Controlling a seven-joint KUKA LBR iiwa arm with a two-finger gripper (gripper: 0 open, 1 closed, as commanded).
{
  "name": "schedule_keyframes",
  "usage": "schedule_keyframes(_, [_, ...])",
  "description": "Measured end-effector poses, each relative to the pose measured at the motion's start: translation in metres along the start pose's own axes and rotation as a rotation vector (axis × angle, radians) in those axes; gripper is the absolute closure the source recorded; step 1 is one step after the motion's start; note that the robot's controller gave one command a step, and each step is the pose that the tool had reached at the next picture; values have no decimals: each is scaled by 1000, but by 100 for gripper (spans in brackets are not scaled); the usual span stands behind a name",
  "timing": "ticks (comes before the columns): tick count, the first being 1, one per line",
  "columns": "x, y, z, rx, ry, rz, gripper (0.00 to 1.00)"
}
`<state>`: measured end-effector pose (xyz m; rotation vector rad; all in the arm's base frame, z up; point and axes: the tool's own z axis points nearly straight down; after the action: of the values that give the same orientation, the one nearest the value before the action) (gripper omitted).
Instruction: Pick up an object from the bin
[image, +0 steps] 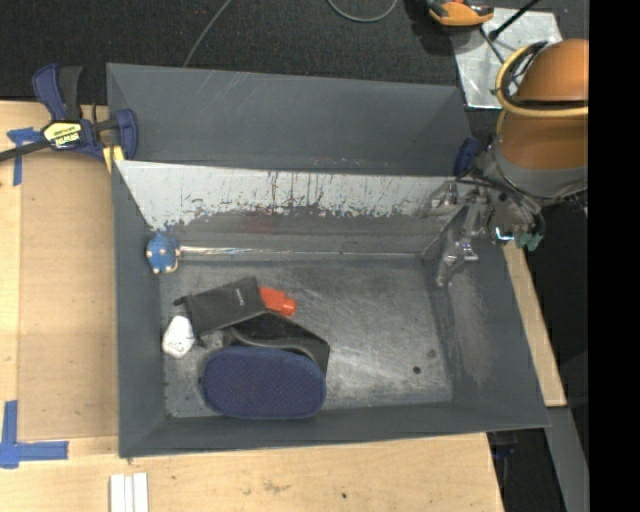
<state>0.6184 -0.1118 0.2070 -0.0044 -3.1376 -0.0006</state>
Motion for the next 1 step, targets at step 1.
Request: schedule_keyframes(1, [90, 39, 111, -2, 6, -54, 0])
